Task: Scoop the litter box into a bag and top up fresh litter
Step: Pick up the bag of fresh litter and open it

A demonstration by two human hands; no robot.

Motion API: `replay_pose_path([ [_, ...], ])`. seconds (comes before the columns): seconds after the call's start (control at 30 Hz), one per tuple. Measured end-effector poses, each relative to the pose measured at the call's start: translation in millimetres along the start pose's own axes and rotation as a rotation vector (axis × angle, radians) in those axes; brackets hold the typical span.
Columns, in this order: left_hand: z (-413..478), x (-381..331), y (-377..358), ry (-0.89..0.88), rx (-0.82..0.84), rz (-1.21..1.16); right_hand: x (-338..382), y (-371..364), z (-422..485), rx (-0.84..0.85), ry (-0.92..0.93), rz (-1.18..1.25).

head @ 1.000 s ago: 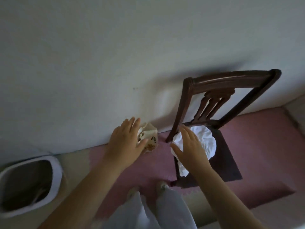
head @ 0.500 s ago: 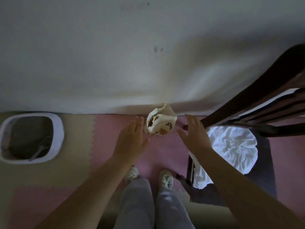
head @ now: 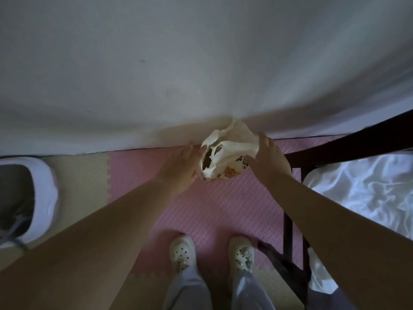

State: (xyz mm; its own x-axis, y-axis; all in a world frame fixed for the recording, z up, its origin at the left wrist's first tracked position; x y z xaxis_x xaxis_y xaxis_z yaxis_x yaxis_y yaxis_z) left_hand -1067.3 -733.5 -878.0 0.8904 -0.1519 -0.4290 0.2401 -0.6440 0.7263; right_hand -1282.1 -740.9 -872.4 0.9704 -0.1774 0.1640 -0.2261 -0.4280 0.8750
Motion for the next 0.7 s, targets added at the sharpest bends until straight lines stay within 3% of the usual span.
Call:
replay_pose_path([
  [0.17,22.3,7.4,-16.4,-0.062,-0.009,-0.024,3.6,-19.3,12.6,-0.113,0.024,-0.037],
  [0.33,34.3,20.7,-24.4,-0.086,-0.145,-0.142,-12.3,-35.5,13.7,-0.190,-0.043,0.006],
  [0.5,21.9,38.0,-18.5,0.006,-0.306,-0.113,-24.7,-40.5,2.5,-0.235,-0.101,-0.013],
  [0.7,-23.3,54.9,-1.7,0.079,-0.321,-0.084,-26.4,-17.2,-27.1,-0.198,-0.043,-0.067],
])
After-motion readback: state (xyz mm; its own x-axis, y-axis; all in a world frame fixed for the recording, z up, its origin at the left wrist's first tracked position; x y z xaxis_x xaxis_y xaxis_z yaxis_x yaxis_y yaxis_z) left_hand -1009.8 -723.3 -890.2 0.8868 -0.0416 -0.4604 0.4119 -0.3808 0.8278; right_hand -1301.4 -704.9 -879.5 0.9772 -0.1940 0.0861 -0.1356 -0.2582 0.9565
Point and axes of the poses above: each hand's wrist, its own z-axis towards the middle knuckle, its own y-axis out of the back of the hand, x = y × z, the point moved 5 cm from there along z, towards the middle knuckle, and after that the axes turned 14 degrees about -z, right-handed, at the moved point
